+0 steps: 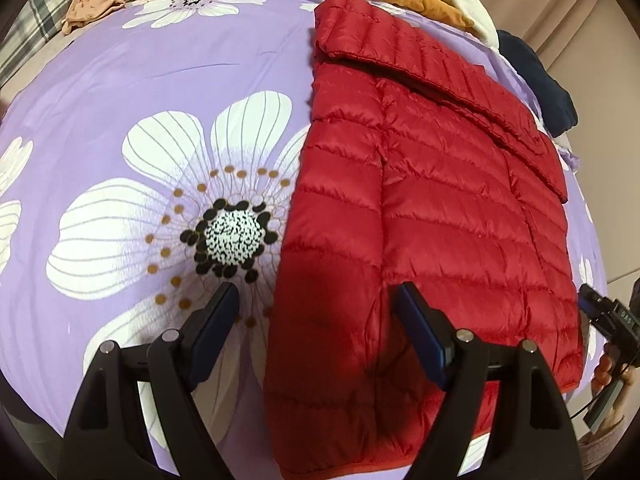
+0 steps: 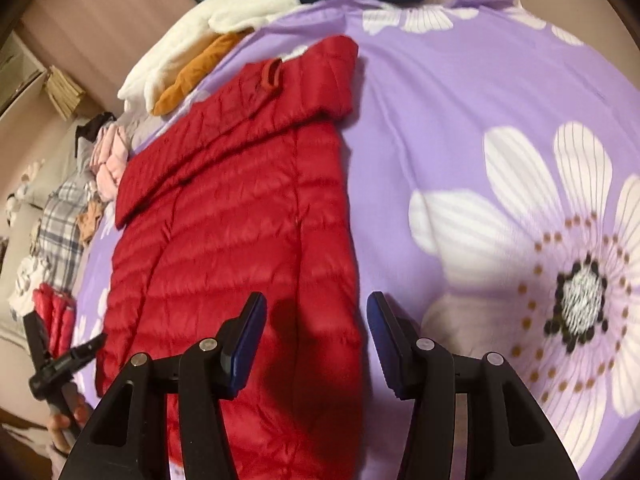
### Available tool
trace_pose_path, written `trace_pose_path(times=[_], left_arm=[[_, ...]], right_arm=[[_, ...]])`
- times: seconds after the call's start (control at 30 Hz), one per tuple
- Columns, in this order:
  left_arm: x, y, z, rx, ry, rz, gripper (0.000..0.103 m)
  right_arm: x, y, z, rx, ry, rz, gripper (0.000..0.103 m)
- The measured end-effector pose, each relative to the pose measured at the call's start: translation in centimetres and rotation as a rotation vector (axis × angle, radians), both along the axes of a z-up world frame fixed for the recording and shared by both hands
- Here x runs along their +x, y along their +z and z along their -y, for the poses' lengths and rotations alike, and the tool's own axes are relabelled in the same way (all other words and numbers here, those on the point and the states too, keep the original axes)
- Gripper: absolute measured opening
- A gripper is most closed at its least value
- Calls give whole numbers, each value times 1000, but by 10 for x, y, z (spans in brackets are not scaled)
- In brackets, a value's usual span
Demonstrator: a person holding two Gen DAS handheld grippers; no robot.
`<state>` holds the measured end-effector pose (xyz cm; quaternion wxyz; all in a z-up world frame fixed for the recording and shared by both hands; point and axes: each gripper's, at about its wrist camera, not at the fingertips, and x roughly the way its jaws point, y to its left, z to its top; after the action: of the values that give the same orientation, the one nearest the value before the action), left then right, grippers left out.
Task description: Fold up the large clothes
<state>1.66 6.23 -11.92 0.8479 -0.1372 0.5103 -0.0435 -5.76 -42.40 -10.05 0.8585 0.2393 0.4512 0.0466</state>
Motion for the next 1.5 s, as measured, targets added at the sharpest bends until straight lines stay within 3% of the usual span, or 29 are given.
trace_pose_path(times=[0.53, 0.97, 1.5], left_arm=[[-32, -2, -2, -83, -15, -15, 83], [-49, -3, -14, -265, -4, -27, 87], [-14, -9, -5, -416, -17, -9, 87]], right_arm=[[-33, -15, 4, 146, 78, -42, 52], [-50, -28, 6, 280, 92, -58, 52], [-18, -31, -3, 363, 104, -21, 52]])
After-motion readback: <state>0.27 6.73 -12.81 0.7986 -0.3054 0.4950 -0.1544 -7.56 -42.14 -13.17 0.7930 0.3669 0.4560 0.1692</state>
